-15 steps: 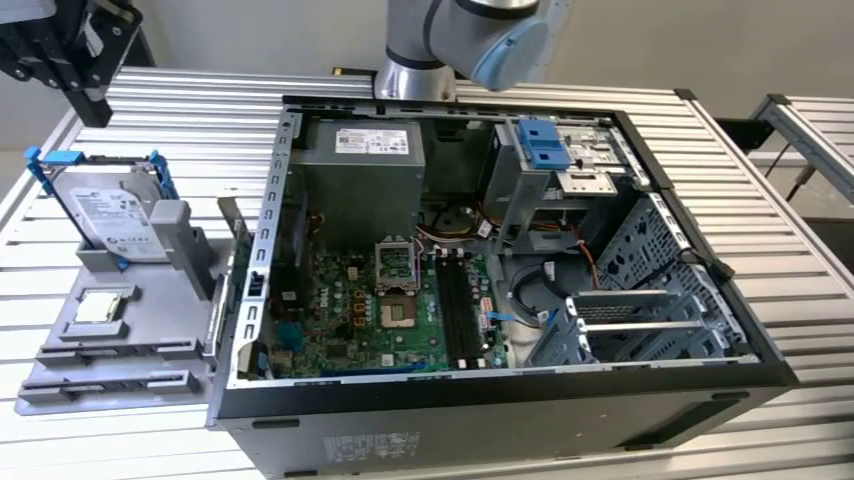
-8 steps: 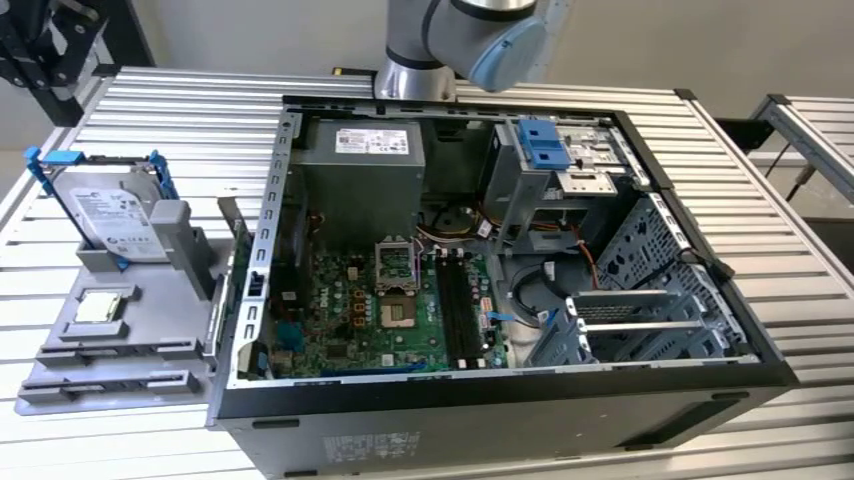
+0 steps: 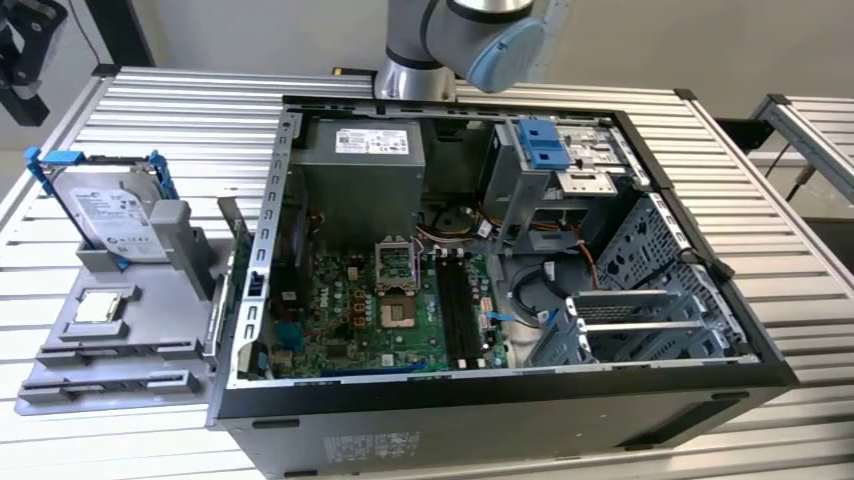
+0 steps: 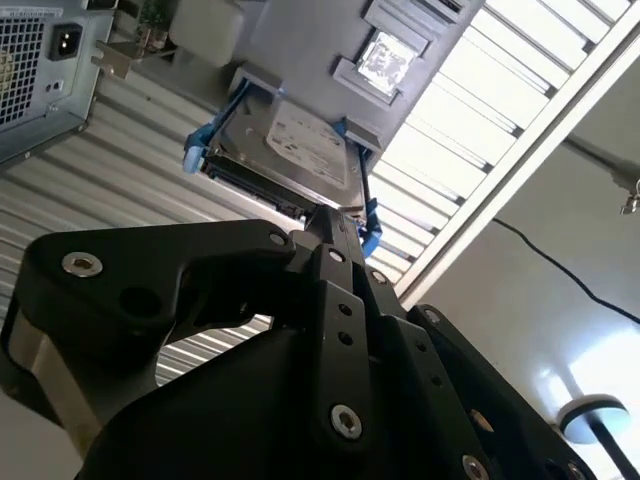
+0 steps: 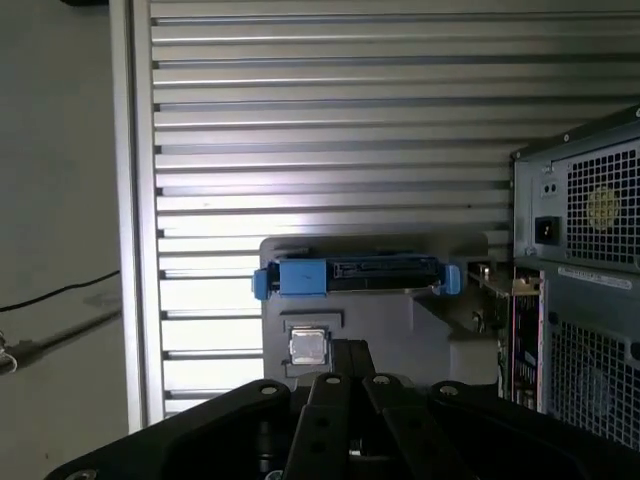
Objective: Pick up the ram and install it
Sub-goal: 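Reach for the ram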
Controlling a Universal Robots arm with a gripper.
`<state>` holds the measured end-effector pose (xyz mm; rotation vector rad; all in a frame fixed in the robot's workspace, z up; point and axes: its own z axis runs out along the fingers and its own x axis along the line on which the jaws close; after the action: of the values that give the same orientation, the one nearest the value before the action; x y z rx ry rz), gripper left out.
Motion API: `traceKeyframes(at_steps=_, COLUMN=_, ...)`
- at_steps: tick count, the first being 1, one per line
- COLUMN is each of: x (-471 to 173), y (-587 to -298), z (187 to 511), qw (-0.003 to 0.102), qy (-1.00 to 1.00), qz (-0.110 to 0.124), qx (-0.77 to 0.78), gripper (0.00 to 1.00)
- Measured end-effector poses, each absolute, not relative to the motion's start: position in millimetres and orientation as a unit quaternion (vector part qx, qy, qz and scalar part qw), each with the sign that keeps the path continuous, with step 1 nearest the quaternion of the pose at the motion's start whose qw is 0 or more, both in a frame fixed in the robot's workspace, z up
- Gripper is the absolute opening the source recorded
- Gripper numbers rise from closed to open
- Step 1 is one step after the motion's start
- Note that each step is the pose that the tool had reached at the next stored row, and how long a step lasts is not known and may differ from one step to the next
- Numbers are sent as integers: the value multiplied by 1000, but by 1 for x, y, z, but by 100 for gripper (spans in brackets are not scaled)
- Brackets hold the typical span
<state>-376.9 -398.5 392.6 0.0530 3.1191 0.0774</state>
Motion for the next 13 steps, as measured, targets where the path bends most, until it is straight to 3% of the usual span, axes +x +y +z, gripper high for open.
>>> traceKeyframes(at_steps=13, x=-377, y=-421, z=393, qw=10, qy=1000, qz=25, qx=8, gripper=0)
